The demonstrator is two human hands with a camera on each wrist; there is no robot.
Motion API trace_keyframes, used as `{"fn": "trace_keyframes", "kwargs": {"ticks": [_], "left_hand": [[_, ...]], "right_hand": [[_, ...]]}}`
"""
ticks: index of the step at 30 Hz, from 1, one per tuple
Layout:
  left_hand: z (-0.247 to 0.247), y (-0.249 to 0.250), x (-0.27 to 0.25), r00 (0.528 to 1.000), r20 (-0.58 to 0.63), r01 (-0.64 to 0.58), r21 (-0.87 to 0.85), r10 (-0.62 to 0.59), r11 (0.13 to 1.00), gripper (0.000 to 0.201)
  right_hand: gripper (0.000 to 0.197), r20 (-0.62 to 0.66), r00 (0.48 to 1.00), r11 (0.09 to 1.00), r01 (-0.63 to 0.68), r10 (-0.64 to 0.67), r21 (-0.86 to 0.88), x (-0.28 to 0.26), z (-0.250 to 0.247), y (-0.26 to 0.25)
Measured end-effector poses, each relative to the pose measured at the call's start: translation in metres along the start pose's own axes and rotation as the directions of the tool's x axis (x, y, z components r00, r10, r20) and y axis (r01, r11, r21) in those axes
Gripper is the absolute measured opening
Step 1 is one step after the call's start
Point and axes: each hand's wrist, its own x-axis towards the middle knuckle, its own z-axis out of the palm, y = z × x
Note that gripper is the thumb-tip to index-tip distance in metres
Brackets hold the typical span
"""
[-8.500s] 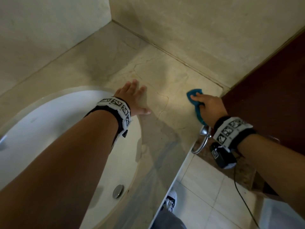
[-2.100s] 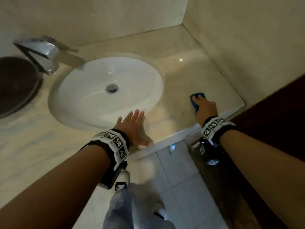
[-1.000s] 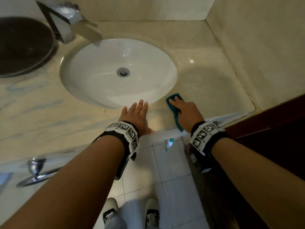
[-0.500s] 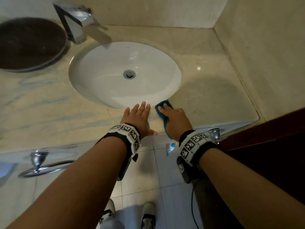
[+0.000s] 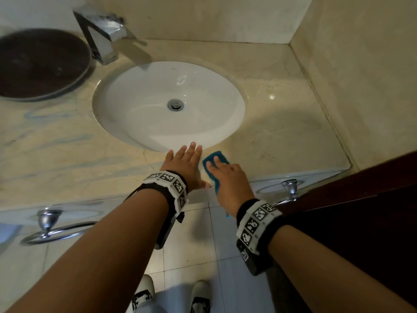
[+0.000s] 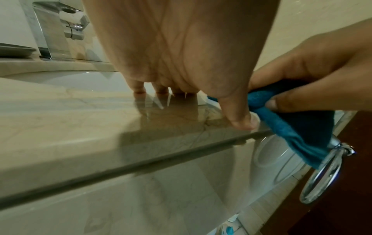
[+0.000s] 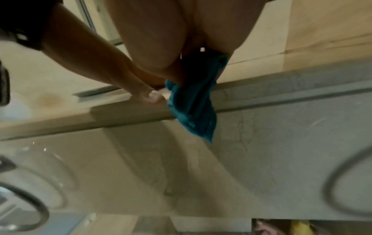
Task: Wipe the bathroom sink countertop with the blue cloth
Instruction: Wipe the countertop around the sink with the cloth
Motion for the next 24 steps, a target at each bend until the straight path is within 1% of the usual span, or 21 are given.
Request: {"fn": "trace_keyframes", "kwargs": {"ticks": [2,3,4,5,6,8,9,10,11,12,14,16,18,20,21,22,24], "left_hand": [[0.002,0.0,0.001,1.0,-0.012,-0.004,0.0,0.004,1.0,0.109],[0.003,-0.001,0.001,1.0,-0.019,-0.008,-0.004,0.008,1.0,0.109],[0.004,-0.002,0.001,1.0,-0.024,-0.013,-0.01,0.012,1.0,0.109],[0.004,-0.003,0.001,1.0,-0.024,-0.015,-0.014,0.015,1.0,0.109],[0.005,-0.003,0.002,1.0,-0.021,-0.016,-0.017,0.016,1.0,0.109],[0.005,-0.003,0.002,1.0,-0.019,-0.012,-0.02,0.012,1.0,0.109],[0.005,-0.003,0.002,1.0,-0.021,-0.012,-0.02,0.012,1.0,0.109],[0.005,-0.003,0.002,1.0,-0.023,-0.014,-0.019,0.013,1.0,0.109],[0.005,-0.003,0.002,1.0,-0.024,-0.016,-0.018,0.015,1.0,0.109],[0.005,-0.004,0.003,1.0,-0.024,-0.016,-0.02,0.016,1.0,0.109],[0.005,-0.004,0.002,1.0,-0.023,-0.017,-0.017,0.017,1.0,0.109],[0.005,-0.003,0.001,1.0,-0.022,-0.018,-0.012,0.018,1.0,0.109],[0.003,-0.001,0.002,1.0,-0.018,-0.01,-0.017,0.01,1.0,0.11],[0.001,0.0,0.002,1.0,-0.012,0.002,-0.02,-0.002,1.0,0.111],[0.001,0.0,0.0,1.0,-0.017,0.004,-0.023,-0.005,1.0,0.111],[0.001,0.0,-0.003,1.0,-0.029,0.006,-0.025,-0.007,1.0,0.11],[0.002,-0.005,-0.016,0.997,-0.072,0.031,-0.049,-0.034,0.998,0.107]], "right_hand": [[0.062,-0.001,0.999,0.997,0.051,-0.052,0.061,0.006,-0.005,0.013],[0.061,-0.034,0.999,0.992,0.035,-0.031,0.123,0.012,-0.01,0.026],[0.059,-0.073,0.996,0.98,-0.028,0.043,0.196,0.018,-0.018,0.043],[0.058,-0.099,0.986,0.967,-0.109,0.135,0.23,0.024,-0.028,0.063],[0.058,-0.095,0.97,0.957,-0.202,0.226,0.208,0.028,-0.039,0.083],[0.06,-0.028,0.918,0.915,-0.391,0.396,0.097,0.034,-0.057,0.12],[0.061,-0.002,0.889,0.889,-0.457,0.458,0.035,0.037,-0.06,0.133],[0.061,0.007,0.868,0.868,-0.497,0.497,-0.007,0.039,-0.06,0.138],[0.061,0.008,0.859,0.859,-0.511,0.511,-0.027,0.042,-0.056,0.136],[0.062,0.005,0.862,0.862,-0.507,0.507,-0.035,0.044,-0.05,0.131],[0.062,-0.016,0.901,0.901,-0.433,0.433,-0.035,0.045,-0.042,0.108],[0.066,-0.018,0.953,0.952,-0.304,0.304,-0.044,0.041,-0.04,0.075],[0.068,0.002,0.983,0.981,-0.181,0.182,-0.068,0.032,-0.036,0.035],[0.069,0.033,0.996,0.993,-0.075,0.078,-0.09,0.021,-0.029,-0.004],[0.069,0.064,0.997,0.996,-0.042,0.047,-0.083,0.017,-0.026,-0.015],[0.068,0.096,0.995,0.998,-0.025,0.032,-0.065,0.015,-0.024,-0.02],[0.064,0.119,0.992,0.999,-0.032,0.033,-0.005,0.017,-0.027,-0.01]]}}
